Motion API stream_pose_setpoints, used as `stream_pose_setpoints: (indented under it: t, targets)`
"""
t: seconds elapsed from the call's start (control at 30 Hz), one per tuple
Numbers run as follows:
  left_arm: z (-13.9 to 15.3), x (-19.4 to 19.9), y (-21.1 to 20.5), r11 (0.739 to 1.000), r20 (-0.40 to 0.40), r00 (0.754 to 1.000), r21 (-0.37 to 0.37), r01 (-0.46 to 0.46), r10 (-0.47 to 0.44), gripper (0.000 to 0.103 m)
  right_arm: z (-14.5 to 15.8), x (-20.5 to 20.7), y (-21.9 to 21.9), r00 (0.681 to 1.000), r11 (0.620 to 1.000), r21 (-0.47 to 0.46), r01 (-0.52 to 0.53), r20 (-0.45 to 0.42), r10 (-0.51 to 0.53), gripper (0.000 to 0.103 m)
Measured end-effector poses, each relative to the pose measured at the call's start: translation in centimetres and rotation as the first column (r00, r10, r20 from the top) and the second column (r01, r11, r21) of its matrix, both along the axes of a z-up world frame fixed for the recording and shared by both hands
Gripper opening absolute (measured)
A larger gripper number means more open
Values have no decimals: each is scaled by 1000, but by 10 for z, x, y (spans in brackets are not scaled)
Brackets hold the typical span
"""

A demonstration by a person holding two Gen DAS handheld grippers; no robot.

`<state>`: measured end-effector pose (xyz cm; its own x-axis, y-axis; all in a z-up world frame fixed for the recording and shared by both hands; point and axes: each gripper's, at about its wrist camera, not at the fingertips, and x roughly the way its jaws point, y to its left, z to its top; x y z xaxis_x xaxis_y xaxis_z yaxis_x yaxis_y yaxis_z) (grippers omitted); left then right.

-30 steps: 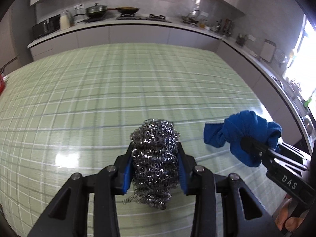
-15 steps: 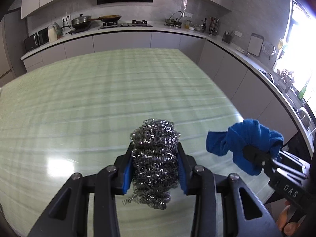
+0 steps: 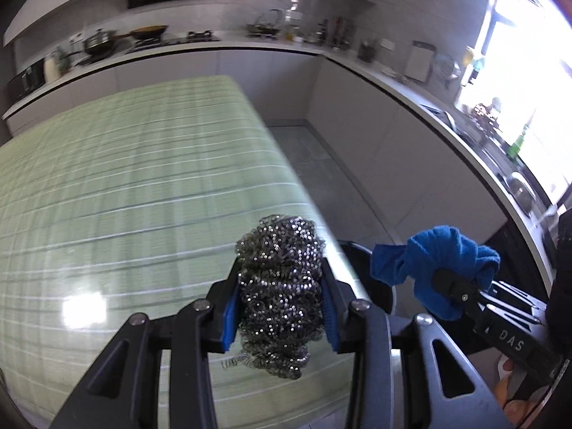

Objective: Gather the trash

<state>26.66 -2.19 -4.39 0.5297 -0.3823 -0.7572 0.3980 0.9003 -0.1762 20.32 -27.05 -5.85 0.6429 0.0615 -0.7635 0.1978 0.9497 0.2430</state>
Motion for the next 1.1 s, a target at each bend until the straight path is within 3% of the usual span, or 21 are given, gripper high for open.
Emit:
stream_pose_setpoints:
  t: [0.23,0.57,0.7,0.73,0.77,0.8,0.9,1.1]
  targets:
    - [-9,-4,-63,998,-14,998,18,59,-59,39,-28,-8,-58,997,998,1,58,-54,-58,32]
    - [-49,-2,-159,995,-65,998,94,19,-13,41,-95,26,-107,984,996,12,-89,-152,90,32]
    - [-69,6,-176,983,-90,996,183,-8,25,49,-119,42,-112,974,991,42,-126,-182,131,38]
    - [-74,9,-180,976,-98,994,219,-14,37,53,-126,47,-114,971,990,47,-133,-194,140,45]
    - [-78,10,-182,968,-98,994,251,-28,54,65,-130,46,-117,972,991,36,-127,-195,132,51]
    - [-80,9,-181,960,-93,993,277,-40,69,74,-130,48,-120,974,992,23,-121,-188,123,60]
    - [-79,4,-182,952,-67,995,303,-47,70,83,-122,51,-129,985,996,16,-92,-147,93,62]
    - [-58,-3,-176,965,-26,996,252,-74,83,84,-79,51,-138,999,998,-45,-36,-35,35,62]
